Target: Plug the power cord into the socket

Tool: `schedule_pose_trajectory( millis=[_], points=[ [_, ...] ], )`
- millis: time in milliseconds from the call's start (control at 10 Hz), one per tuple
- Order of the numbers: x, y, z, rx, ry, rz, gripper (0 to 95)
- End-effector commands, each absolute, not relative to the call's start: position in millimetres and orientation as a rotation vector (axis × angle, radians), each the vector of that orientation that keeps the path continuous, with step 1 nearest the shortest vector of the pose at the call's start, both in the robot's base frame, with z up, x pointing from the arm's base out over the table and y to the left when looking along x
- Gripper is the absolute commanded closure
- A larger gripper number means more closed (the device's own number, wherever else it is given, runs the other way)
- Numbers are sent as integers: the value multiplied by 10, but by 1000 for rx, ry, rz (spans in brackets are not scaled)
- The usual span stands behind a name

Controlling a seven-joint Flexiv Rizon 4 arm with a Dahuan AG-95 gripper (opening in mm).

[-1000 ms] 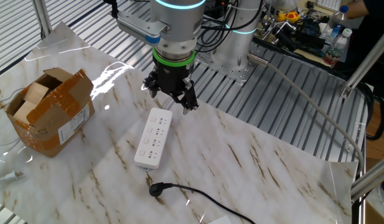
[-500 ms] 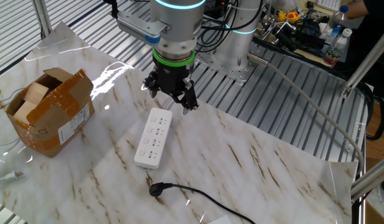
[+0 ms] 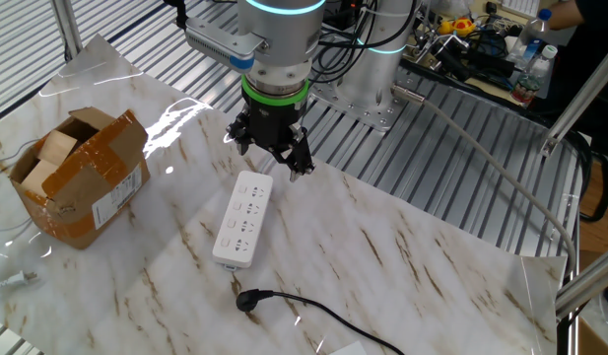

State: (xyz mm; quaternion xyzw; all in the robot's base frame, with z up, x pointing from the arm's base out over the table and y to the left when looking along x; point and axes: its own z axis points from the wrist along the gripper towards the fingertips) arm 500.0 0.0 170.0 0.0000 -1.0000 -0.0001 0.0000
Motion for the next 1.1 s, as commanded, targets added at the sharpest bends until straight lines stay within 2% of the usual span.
schedule_pose_trajectory(
  millis=[100, 600, 1100],
  points=[
    [4998, 1, 1699, -435, -3096, -105, 950],
    [4786, 146, 1655, -471, -3091, -105, 950],
    [4817, 257, 1508, -512, -3073, -118, 950]
  ],
)
